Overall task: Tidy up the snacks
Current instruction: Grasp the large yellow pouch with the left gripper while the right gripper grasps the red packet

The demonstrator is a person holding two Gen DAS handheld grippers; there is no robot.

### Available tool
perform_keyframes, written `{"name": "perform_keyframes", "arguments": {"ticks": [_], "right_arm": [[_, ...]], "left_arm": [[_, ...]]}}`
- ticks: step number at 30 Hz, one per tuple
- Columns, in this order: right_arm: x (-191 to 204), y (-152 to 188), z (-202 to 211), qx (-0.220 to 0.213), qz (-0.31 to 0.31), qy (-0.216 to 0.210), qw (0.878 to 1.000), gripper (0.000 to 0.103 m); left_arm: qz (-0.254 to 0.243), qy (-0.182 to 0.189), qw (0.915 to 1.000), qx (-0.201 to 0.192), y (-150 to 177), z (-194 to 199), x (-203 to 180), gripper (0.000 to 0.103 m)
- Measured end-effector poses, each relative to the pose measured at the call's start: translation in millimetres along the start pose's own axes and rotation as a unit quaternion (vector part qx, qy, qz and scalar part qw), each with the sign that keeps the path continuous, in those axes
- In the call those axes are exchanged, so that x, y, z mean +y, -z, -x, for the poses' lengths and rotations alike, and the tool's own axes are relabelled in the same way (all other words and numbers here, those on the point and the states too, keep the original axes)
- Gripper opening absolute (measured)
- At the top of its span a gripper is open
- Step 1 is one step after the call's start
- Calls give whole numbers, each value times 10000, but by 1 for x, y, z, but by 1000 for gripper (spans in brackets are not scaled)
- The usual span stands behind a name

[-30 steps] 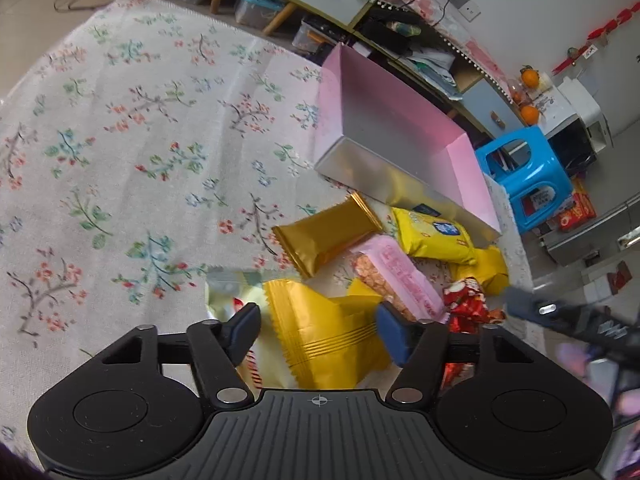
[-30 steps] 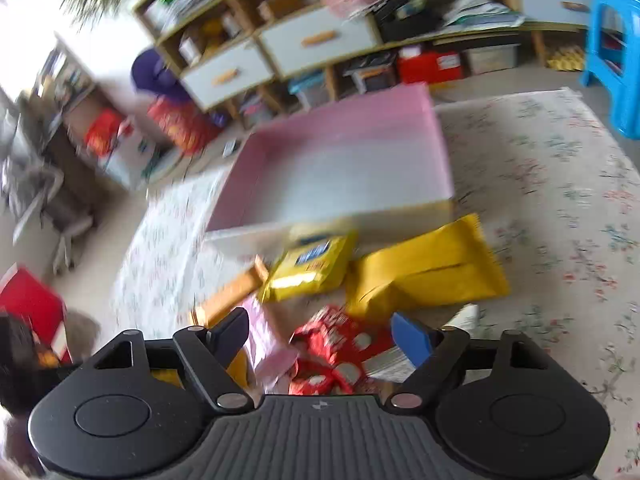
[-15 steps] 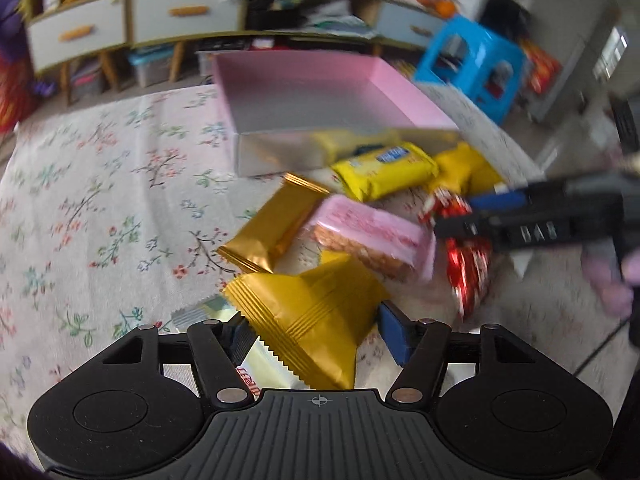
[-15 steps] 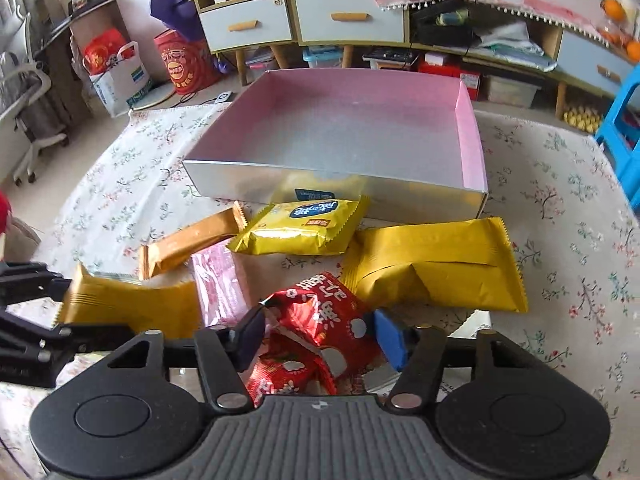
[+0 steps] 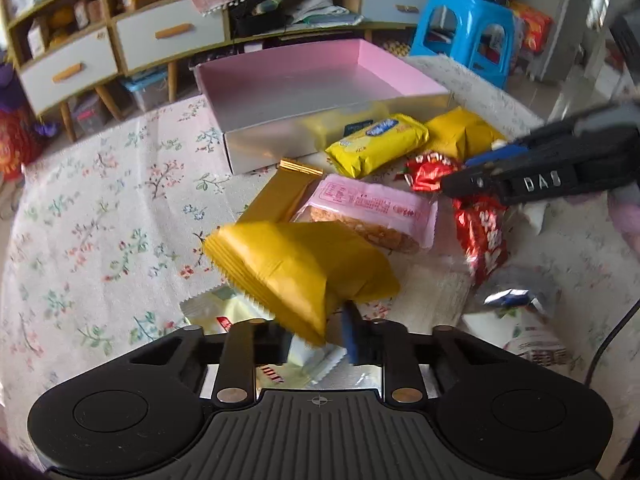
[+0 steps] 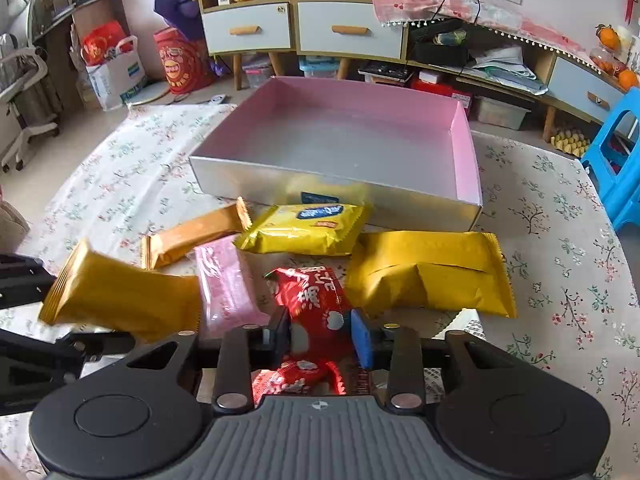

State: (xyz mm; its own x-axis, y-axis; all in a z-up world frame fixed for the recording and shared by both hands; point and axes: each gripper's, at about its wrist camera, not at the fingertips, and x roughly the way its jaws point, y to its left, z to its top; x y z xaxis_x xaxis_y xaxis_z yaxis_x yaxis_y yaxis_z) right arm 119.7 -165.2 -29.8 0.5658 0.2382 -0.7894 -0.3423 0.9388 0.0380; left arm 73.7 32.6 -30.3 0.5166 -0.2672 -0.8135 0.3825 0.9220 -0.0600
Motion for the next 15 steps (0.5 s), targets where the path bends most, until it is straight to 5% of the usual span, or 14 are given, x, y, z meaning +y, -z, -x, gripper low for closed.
{"name": "perform_keyframes", "arguments": {"ticks": [4, 15], "right_arm": [[-2, -2, 6, -57, -114, -76, 9999, 22], [-20, -6, 15, -121, -697, -238, 9972, 22]], "left_arm": [[334, -32, 9994, -77, -2, 2, 9, 0], [777, 4, 9963, -356, -6, 11, 23, 0]]}}
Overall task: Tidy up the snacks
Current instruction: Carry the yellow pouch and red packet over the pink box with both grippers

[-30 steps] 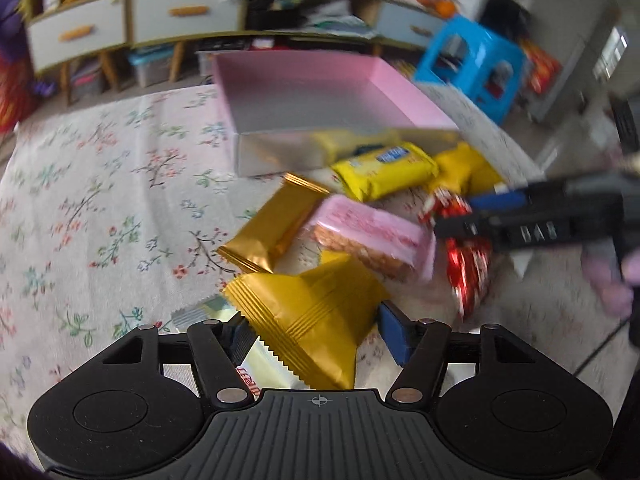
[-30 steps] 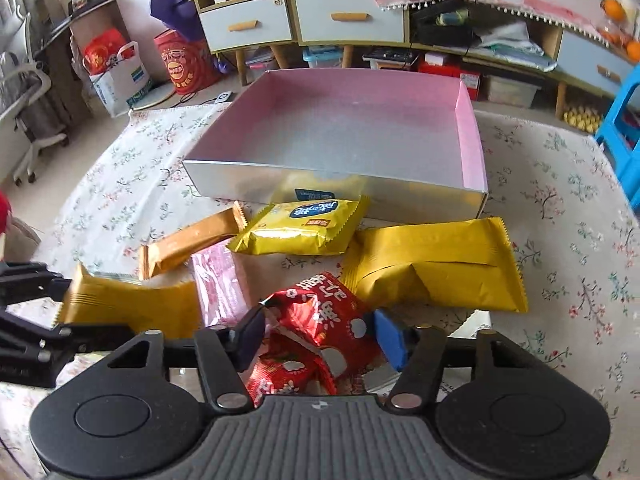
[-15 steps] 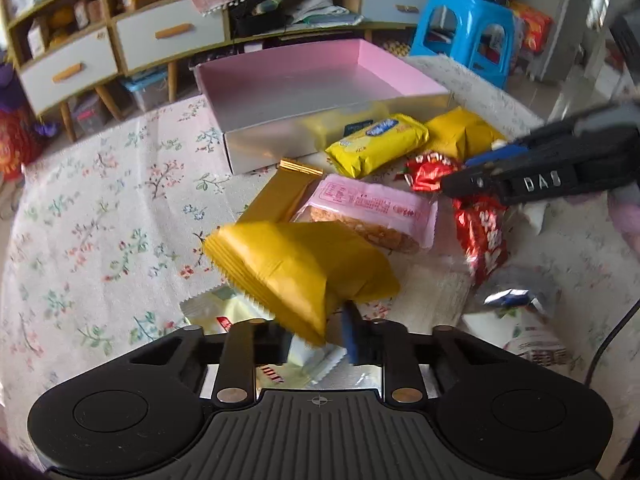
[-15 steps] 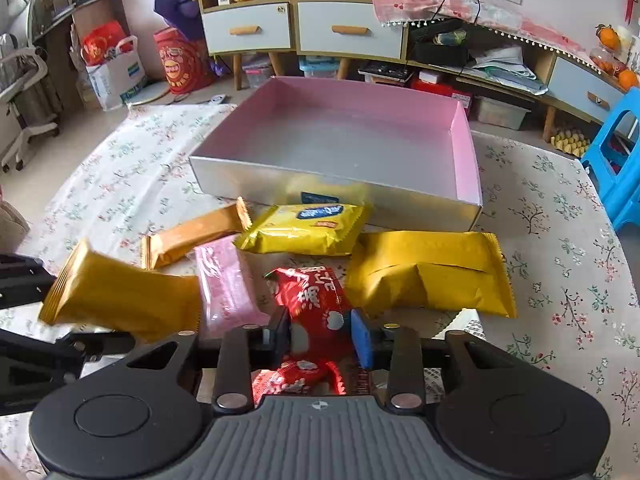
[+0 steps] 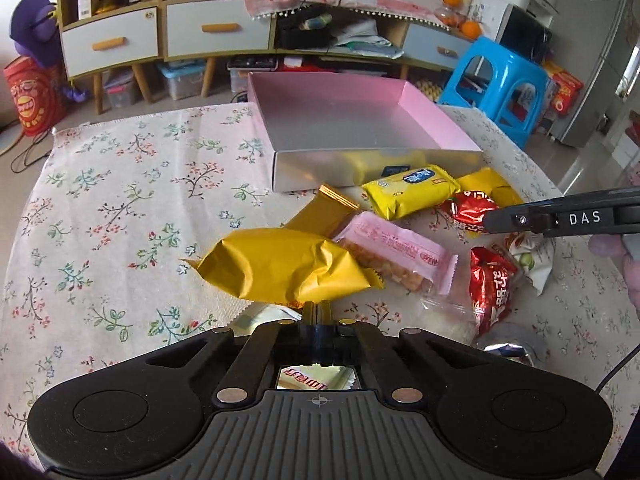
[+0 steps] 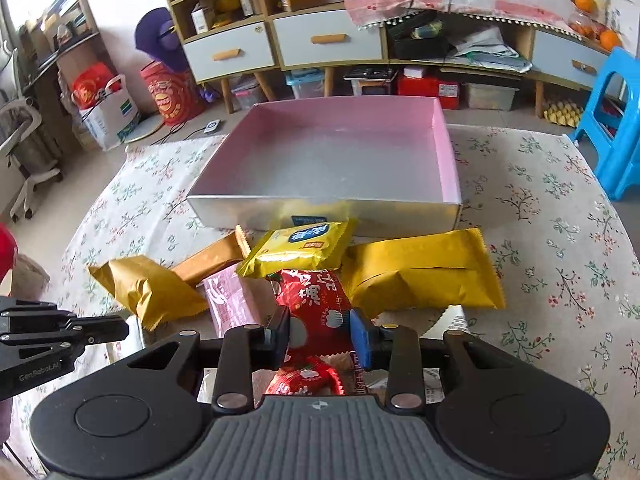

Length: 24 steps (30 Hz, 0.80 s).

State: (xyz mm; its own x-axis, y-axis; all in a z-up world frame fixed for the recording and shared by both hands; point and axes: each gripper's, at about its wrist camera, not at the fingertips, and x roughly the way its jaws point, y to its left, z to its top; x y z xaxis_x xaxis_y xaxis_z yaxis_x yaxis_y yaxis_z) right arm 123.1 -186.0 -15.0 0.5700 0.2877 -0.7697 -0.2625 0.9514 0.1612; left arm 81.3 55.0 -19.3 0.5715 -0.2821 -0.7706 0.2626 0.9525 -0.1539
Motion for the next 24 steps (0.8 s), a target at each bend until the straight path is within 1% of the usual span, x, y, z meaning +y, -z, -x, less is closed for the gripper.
{"name": "perform_keyframes", "arguments": {"ticks": [1, 2, 3, 4, 5, 6, 7, 8, 10, 13, 15, 17, 20, 22, 23, 24], "right_arm": [[-1, 0, 0, -2, -28, 2, 10000, 22], [-2, 0, 0, 0, -52, -2, 10000, 22], [-2, 0, 0, 1, -79, -10, 10000, 22], [-3, 0, 1, 1, -106, -16, 9999, 22], [-3, 0, 1, 2, -126, -20, 9999, 22], [-4, 0, 1, -1, -138, -26, 9999, 22], [-4, -1, 2, -3, -152, -35, 9999, 22], [-5, -2, 2, -4, -170, -49, 9998, 22], [-6, -2, 3, -19, -190, -69, 9998, 22], [-8, -4, 2, -29, -199, -70, 9998, 22], [-9, -4, 1, -5, -221, -68, 9997, 22], [-11, -5, -1, 23, -250, -60, 9997, 22], [-13, -6, 0, 30, -265, -49, 9996, 22], [-14, -6, 0, 28, -244, -44, 9997, 23], [-14, -6, 0, 29, -234, -44, 9997, 23], [-15, -6, 0, 31, -227, -47, 9997, 23]], "left_arm": [[-45, -77, 9999, -68, 1, 1, -1, 0], [-149, -200, 9995, -171, 1, 2, -3, 5], [-287, -295, 9988, -258, 1, 3, -6, 7], [-459, -372, 9978, -295, 1, 4, -9, 14], [-601, -433, 9968, -301, 1, 4, -11, 28], [-742, -506, 9955, -314, 1, 4, -14, 37], [-943, -605, 9930, -378, 1, 5, -16, 59], [-1210, -709, 9890, -473, 2, 6, -20, 74], [-1753, -869, 9791, -556, 1, 5, -26, 77], [-2276, -905, 9685, -450, -4, -5, -32, 80], [-2586, -913, 9612, -280, -6, -16, -35, 80], [-2927, -1000, 9509, -90, -7, -30, -40, 80], [-3344, -1159, 9352, 81, -5, -45, -47, 80], [-3467, -1238, 9297, 137, -4, -52, -50, 80], [-3492, -1276, 9282, 127, -3, -54, -50, 80], [-3474, -1305, 9285, 114, -3, -56, -49, 80]]}}
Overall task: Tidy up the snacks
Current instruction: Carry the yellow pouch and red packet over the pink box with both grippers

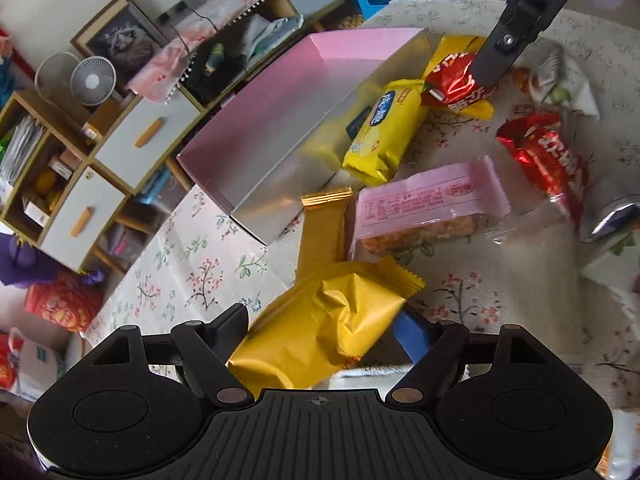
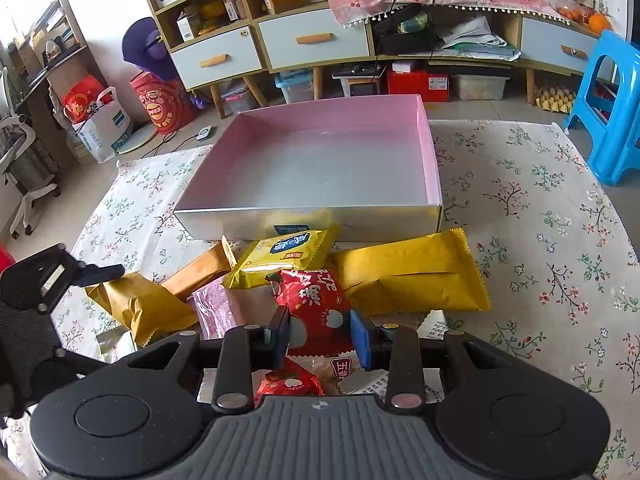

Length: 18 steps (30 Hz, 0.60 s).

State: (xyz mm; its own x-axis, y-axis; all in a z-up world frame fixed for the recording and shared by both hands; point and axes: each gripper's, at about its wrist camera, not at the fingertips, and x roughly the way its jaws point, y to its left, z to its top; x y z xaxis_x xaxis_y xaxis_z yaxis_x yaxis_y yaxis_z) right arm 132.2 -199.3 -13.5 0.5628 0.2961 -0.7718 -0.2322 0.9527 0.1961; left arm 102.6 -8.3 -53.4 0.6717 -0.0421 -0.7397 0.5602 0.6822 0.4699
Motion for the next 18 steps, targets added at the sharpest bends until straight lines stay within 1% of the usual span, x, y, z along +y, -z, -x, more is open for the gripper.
{"name": "perform_keyframes", "arguments": {"ticks": [2, 4, 6, 7, 9, 11, 14, 18], "right_arm": [[0, 0, 0, 2, 9, 1, 10000, 23], [-1, -1, -1, 0, 8, -6, 10000, 23], [-2, -1, 0, -17, 8, -29, 10000, 23], [-2, -2, 0, -32, 10, -43, 10000, 23], [-4, -3, 0, -60, -18, -86, 9999, 23], [-7, -5, 0, -81, -89, -142, 9998, 23], [-13, -6, -1, -103, -278, -311, 9991, 23], [-22, -8, -1, -117, -603, -631, 9961, 23]], "left_arm": [[217, -7, 9998, -2, 1, -3, 3, 76], [486, 46, 9988, -79, 5, -3, 7, 73], [643, 33, 9978, -177, 9, 0, 7, 71], [696, 44, 9973, -212, 11, 2, 6, 66], [793, 17, 9965, -262, 13, 6, 5, 61], [910, 5, 9954, -315, 13, 9, 7, 53], [1234, 35, 9915, -412, 14, 16, 13, 46], [1752, 140, 9830, -527, 17, 24, 24, 41]]}}
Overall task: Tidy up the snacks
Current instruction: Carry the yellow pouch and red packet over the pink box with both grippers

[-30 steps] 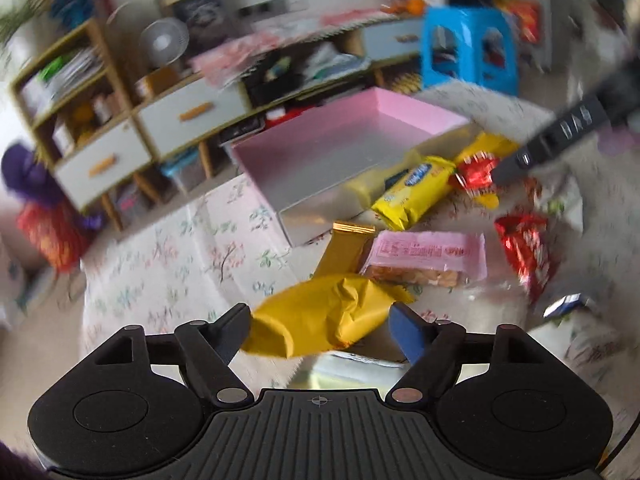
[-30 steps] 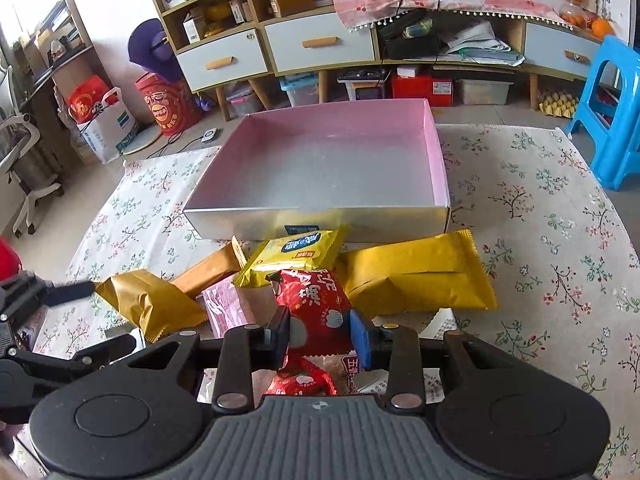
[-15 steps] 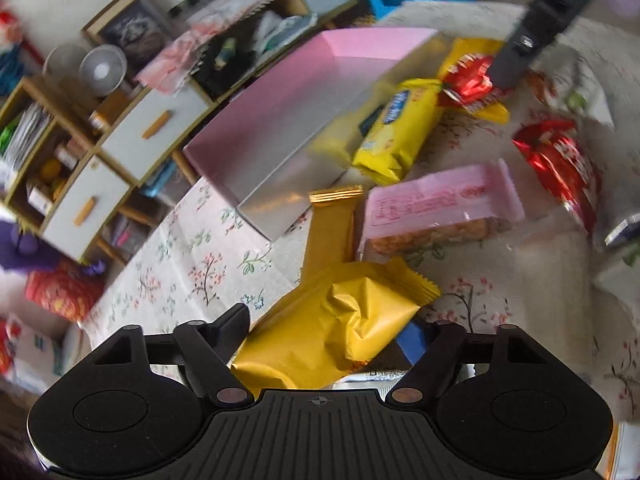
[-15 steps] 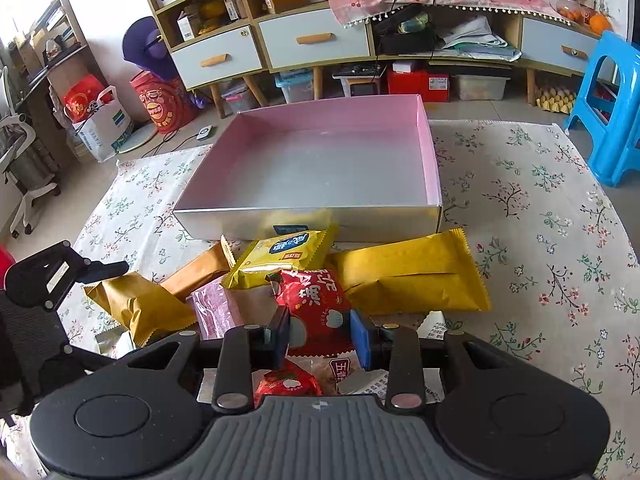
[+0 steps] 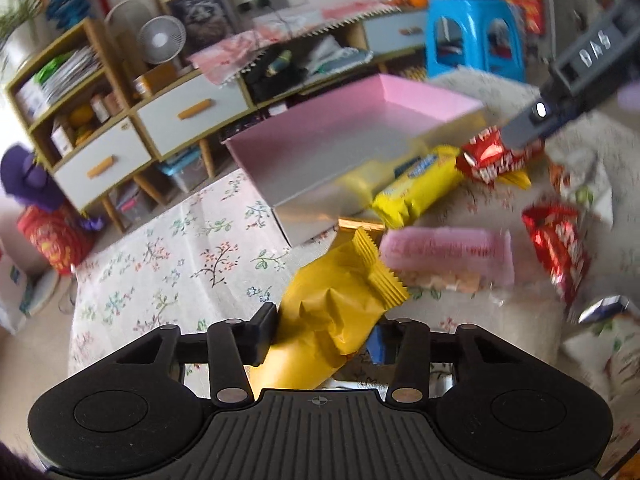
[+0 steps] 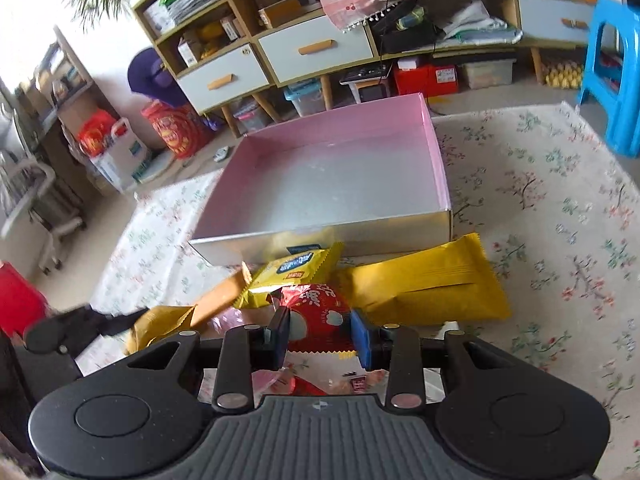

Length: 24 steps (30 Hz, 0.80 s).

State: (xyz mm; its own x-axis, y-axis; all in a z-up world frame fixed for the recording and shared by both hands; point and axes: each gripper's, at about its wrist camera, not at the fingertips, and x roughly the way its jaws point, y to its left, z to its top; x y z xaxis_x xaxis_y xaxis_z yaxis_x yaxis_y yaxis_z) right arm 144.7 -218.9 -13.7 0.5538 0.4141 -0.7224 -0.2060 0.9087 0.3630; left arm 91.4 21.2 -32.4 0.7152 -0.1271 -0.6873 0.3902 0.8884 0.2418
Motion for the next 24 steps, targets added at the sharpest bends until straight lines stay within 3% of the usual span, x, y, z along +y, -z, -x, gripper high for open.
{"name": "perform_keyframes", "arguments": {"ticks": [7, 15, 24], "right_arm": [[7, -1, 7, -195, 88, -213, 9995, 23], [24, -2, 13, -426, 689, -147, 9966, 23], [18, -11, 10, -479, 610, -122, 9969, 23]], "left_arm": [[679, 157, 9975, -68, -3, 7, 13, 37], [955, 239, 9949, -234, -10, 17, 13, 33], [1500, 295, 9879, -254, -20, 19, 24, 30]]}}
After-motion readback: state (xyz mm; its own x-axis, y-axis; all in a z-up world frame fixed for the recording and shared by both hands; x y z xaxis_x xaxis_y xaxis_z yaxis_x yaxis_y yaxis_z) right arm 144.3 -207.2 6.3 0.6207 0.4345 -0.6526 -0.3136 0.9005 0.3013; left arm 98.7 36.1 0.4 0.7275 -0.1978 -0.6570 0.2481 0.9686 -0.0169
